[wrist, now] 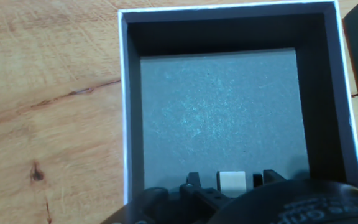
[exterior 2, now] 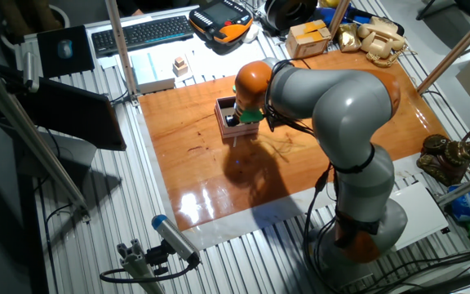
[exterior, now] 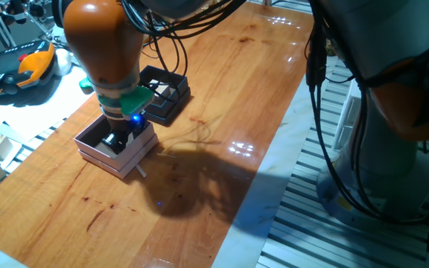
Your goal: Move an object from one box to another
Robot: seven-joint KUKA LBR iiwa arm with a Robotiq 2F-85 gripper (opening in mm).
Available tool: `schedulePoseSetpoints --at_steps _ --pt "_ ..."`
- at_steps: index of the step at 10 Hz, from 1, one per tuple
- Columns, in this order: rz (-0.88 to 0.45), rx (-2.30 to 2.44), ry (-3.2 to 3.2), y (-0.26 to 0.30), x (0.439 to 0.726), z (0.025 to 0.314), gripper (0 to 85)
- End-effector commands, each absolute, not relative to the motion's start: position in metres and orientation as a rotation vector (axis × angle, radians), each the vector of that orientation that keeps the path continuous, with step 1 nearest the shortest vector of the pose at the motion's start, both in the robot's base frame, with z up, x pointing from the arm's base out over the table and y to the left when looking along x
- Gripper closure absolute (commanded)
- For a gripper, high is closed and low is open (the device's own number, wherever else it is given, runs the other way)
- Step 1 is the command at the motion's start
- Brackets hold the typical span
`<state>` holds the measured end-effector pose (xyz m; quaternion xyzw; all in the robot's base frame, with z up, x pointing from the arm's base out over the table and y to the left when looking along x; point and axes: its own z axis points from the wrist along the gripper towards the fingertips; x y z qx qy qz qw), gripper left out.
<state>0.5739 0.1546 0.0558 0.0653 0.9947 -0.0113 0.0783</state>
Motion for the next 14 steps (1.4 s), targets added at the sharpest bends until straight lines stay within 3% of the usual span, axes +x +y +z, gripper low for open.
schedulePoseSetpoints --at_steps 1,14 --pt "-0.034 0.199 2.979 0.155 0.574 0.054 34.0" --pt "-0.039 0.203 3.002 0.154 0.577 0.043 34.0"
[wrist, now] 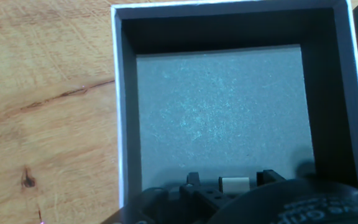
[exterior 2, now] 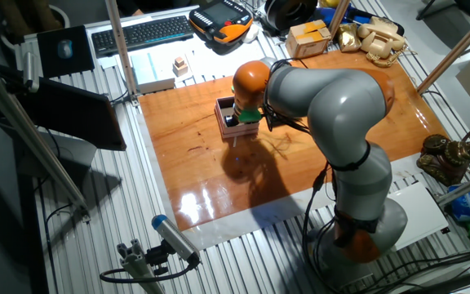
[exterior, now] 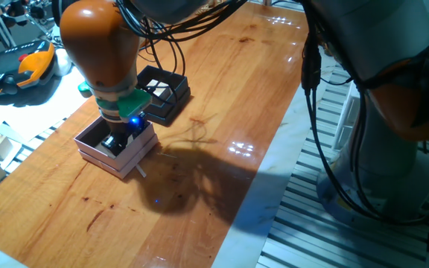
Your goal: Move an object from one box to another
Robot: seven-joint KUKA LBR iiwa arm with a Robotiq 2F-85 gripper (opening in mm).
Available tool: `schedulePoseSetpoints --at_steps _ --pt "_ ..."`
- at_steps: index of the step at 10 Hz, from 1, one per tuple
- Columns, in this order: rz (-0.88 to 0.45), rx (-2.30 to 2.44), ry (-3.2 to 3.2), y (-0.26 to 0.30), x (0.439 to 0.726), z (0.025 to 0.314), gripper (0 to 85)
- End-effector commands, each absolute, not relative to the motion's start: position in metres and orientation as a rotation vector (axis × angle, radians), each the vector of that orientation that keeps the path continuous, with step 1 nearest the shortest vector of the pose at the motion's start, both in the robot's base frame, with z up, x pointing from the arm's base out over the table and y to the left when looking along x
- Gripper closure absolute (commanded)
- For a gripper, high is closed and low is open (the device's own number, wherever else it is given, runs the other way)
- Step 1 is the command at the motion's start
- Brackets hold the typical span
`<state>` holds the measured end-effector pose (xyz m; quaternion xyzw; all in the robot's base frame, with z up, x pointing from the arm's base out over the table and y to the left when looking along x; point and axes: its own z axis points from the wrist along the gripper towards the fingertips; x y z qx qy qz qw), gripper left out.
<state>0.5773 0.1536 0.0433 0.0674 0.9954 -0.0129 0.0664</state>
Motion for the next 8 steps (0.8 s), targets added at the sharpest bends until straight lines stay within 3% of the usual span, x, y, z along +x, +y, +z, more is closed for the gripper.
schedulePoseSetpoints --at_steps 1,7,8 --pt "-0.039 0.203 3.002 0.1529 0.5773 0.0430 34.0" --pt "-0.028 0.186 3.002 0.1482 0.5766 0.0380 34.0" --pt "-0.026 0.183 3.004 0.1484 0.5763 0.0376 51.0"
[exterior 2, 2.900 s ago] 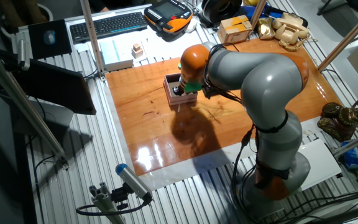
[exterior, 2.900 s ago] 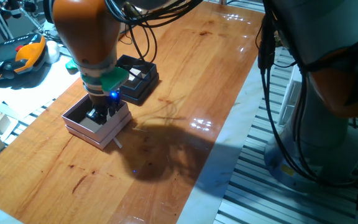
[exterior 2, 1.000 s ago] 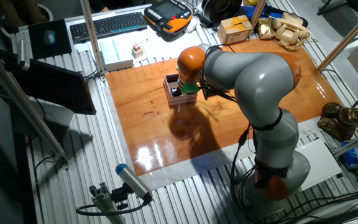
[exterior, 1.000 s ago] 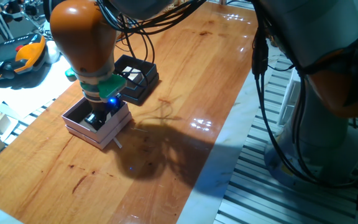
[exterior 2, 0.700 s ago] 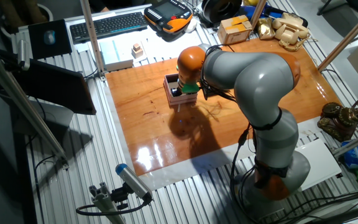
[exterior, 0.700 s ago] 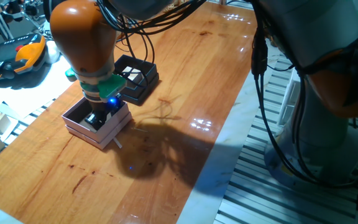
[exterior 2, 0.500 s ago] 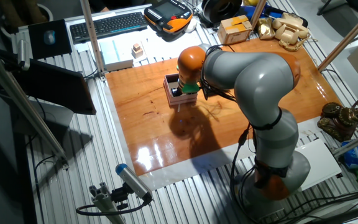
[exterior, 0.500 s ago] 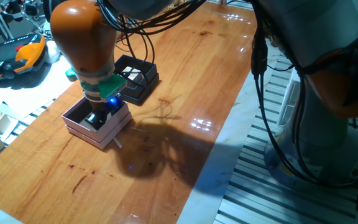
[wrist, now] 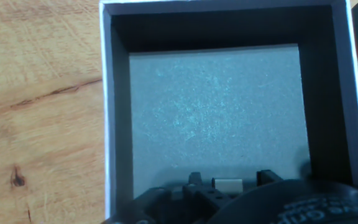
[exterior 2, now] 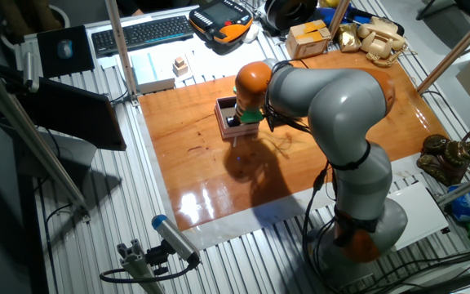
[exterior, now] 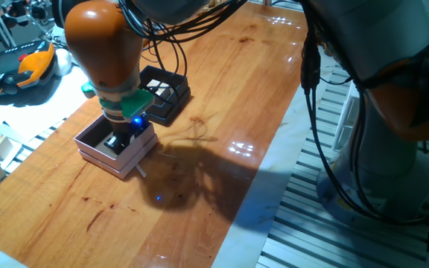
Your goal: Move an object from one box to another
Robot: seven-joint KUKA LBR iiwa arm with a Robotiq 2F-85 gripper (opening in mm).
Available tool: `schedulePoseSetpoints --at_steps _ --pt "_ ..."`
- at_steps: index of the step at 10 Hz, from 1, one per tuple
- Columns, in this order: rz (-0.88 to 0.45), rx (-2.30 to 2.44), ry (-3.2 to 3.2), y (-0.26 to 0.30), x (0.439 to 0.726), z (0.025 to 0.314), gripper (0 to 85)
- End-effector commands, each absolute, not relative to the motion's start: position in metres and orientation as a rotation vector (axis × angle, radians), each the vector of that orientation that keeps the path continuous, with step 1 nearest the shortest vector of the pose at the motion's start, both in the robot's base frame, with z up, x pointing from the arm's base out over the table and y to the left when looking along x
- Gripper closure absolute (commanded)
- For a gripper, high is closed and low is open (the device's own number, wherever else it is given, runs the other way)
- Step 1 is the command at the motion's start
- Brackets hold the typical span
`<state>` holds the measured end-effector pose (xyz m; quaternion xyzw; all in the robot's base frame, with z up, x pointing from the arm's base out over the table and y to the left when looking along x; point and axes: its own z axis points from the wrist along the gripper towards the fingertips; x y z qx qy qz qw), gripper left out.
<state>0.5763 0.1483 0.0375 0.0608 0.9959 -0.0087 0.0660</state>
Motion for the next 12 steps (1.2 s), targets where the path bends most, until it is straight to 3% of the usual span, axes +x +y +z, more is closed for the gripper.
schedulePoseSetpoints --at_steps 1,2,3,4,9,12 --pt "-0.022 0.179 3.006 0.148 0.576 0.037 51.0" --pt "-0.019 0.171 3.010 0.148 0.576 0.037 68.0" --pt "-0.016 0.168 3.010 0.149 0.576 0.036 68.0" --pt "-0.015 0.159 3.010 0.149 0.577 0.036 85.0" --pt "-0.018 0.153 3.015 0.151 0.577 0.052 85.0" --pt "0.013 0.148 3.026 0.147 0.579 0.075 85.0"
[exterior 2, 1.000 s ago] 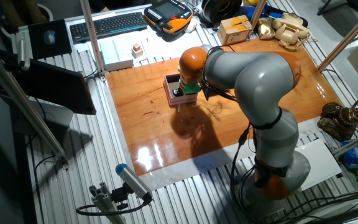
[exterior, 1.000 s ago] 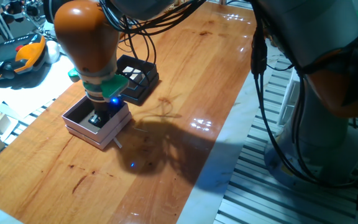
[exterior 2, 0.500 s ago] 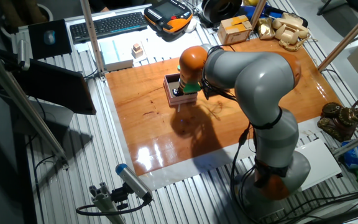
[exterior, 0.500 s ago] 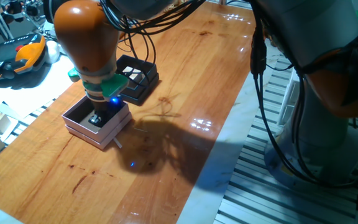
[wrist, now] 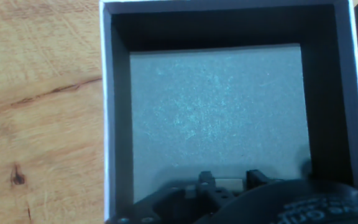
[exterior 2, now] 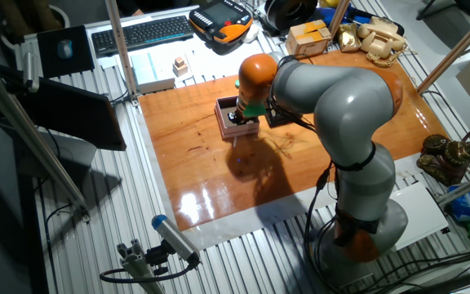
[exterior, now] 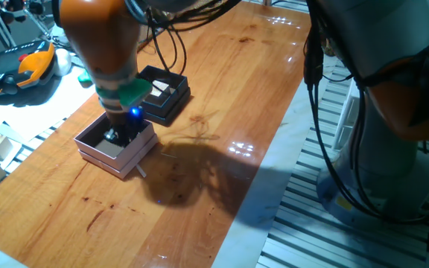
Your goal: Move an object from one box to another
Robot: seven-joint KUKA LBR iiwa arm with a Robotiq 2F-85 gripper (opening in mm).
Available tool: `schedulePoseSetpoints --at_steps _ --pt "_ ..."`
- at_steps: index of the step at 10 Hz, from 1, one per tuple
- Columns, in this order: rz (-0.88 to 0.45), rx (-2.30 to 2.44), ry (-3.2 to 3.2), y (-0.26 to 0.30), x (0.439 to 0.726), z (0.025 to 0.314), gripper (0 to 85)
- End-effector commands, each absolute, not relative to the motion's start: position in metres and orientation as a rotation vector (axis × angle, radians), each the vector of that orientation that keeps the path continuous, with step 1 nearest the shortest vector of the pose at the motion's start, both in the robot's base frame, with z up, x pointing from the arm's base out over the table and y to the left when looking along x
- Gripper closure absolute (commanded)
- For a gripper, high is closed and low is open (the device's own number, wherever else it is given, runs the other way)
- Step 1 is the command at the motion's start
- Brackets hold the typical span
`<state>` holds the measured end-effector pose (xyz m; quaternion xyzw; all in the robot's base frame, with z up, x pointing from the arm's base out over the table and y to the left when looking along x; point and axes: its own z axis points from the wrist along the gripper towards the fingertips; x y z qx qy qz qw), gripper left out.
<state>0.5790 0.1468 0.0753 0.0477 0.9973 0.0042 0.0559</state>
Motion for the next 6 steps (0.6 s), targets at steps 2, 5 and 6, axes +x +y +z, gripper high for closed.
schedulePoseSetpoints --at_steps 2,5,6 --pt "0.004 0.123 3.036 0.143 0.584 0.099 85.0" --pt "-0.014 0.085 3.043 0.127 0.594 0.132 85.0" --pt "-0.019 0.075 3.043 0.122 0.597 0.141 85.0"
